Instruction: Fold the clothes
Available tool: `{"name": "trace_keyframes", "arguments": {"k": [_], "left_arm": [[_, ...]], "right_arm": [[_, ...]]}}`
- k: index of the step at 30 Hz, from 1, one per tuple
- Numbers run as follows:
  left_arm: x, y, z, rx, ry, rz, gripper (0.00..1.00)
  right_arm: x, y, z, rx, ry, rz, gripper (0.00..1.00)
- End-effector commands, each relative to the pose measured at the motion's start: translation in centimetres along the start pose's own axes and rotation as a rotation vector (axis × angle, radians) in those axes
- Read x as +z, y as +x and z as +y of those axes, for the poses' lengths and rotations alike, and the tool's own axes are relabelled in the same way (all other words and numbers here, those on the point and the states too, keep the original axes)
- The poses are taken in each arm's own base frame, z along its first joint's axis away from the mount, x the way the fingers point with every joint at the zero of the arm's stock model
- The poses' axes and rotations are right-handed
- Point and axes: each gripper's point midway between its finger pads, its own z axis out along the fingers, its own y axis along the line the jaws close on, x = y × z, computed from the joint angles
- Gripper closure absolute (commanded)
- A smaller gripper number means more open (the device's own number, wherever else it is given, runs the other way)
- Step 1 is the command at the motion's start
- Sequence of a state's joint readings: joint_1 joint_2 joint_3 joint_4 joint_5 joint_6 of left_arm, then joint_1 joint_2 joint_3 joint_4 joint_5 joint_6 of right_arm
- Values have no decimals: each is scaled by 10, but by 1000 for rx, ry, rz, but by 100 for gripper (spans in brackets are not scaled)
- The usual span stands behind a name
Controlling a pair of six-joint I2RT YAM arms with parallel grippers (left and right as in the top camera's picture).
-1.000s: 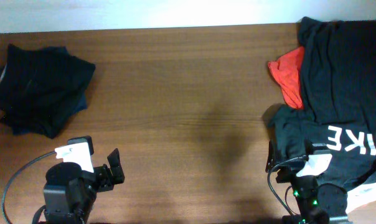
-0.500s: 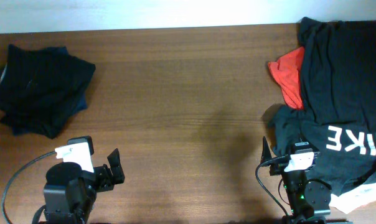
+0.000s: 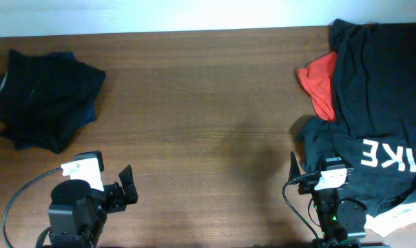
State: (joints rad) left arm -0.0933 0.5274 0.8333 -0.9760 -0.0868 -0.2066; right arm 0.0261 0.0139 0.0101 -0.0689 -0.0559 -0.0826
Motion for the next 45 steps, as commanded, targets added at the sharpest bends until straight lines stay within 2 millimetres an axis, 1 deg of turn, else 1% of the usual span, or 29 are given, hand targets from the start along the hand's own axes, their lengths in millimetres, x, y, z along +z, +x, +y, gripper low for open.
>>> {"name": "trace_keyframes", "arguments": {"k": [1, 5, 7, 9, 11, 12, 13, 15, 19, 20, 21, 22, 23, 24, 25, 26, 27, 45], "left_arm": [[-1, 0, 2, -11, -9, -6, 1], [-1, 0, 2, -12, -8, -10, 1], [-5, 3, 3, -15, -4, -35, 1], [-5, 21, 9, -14, -18, -34, 1], [1, 42, 15, -17, -26, -58, 1], [4, 47, 17, -21, -22, -96, 1], [10, 48, 18, -29, -15, -165, 1], [20, 42, 18, -42, -2, -275, 1], [52, 24, 10, -57, 45, -469, 1], [56, 18, 8, -47, 54, -523, 1], [60, 10, 3, -8, 75, -610, 1], [62, 6, -2, 34, 94, -670, 1], [65, 9, -5, 75, 100, -670, 1], [65, 9, -8, 116, 106, -671, 1], [69, 15, -9, 143, 111, -644, 1], [78, 27, -9, 150, 116, -583, 1], [78, 28, -12, 155, 133, -580, 1], [78, 28, -13, 157, 138, -578, 1]], "right_arm": [[0, 2, -1, -4, 8, 1, 1], [0, 2, -1, -4, 8, 1, 1], [0, 2, -1, -4, 8, 1, 1], [0, 2, -1, -3, 8, 1, 1], [0, 2, -1, -3, 8, 1, 1], [0, 2, -1, -3, 8, 1, 1], [0, 2, -1, -4, 8, 1, 1], [0, 2, -1, -3, 8, 1, 1], [0, 2, -1, -4, 8, 1, 2], [0, 2, -1, -3, 8, 1, 1], [0, 2, -1, -3, 8, 1, 1], [0, 2, -1, -3, 8, 1, 1], [0, 2, -1, -3, 8, 1, 1], [0, 2, -1, -4, 8, 1, 1], [0, 2, -1, -3, 8, 1, 1], [0, 2, -1, -3, 8, 1, 1], [0, 2, -1, -4, 8, 1, 1], [0, 2, -1, -3, 8, 1, 1]]}}
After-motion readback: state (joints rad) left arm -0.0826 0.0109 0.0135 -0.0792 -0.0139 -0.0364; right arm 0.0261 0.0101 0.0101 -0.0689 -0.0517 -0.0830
